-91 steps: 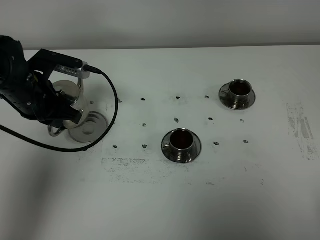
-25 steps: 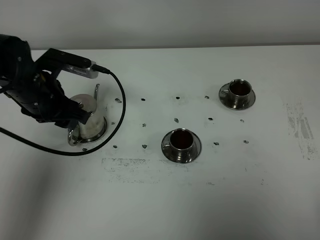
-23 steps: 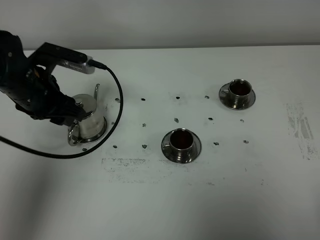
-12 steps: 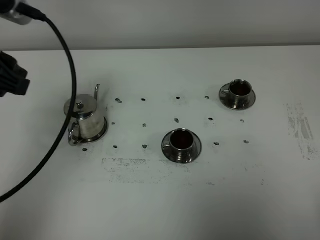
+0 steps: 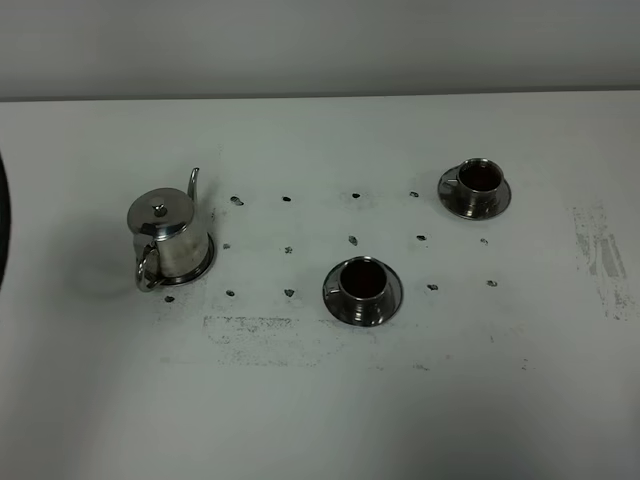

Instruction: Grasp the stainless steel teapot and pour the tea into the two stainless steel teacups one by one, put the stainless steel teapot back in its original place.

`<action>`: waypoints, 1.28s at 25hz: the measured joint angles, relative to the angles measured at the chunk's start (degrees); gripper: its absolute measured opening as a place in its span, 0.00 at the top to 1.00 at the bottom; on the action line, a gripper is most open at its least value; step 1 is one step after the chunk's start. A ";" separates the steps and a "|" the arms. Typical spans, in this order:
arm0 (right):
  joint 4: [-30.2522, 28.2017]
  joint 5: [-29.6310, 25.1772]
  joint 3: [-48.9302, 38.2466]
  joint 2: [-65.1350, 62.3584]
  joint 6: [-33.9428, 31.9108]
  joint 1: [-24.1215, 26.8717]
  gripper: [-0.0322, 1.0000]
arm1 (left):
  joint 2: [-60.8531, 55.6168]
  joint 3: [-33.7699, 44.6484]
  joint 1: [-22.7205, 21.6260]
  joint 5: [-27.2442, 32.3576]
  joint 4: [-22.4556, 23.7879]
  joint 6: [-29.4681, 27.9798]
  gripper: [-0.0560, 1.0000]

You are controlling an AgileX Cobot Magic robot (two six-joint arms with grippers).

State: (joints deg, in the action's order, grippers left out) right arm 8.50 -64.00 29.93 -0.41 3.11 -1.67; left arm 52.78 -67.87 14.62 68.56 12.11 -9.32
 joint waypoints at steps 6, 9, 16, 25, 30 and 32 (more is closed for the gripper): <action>0.00 0.00 0.00 0.00 0.00 0.00 0.73 | -7.35 3.51 0.00 0.00 0.66 -3.73 0.46; 0.05 0.00 0.00 0.00 0.00 0.00 0.73 | -12.34 8.82 0.00 0.00 0.48 -6.17 0.46; 0.05 0.00 0.00 0.00 0.00 0.00 0.73 | -25.36 27.12 -6.55 -2.30 -2.33 -7.85 0.46; 0.05 0.00 0.00 0.00 0.00 0.00 0.73 | -41.06 40.46 -11.66 -6.35 -4.27 -4.12 0.46; 0.05 0.00 0.00 0.00 0.00 0.00 0.73 | -46.18 41.61 -11.78 -7.39 -4.21 -2.55 0.46; 0.05 0.00 0.00 0.00 0.00 0.00 0.73 | -48.03 41.61 -11.78 -7.51 -4.16 -2.50 0.46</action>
State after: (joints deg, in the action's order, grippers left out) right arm 8.55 -64.00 29.93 -0.41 3.11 -1.67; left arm 4.75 -26.27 2.85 61.05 7.94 -11.82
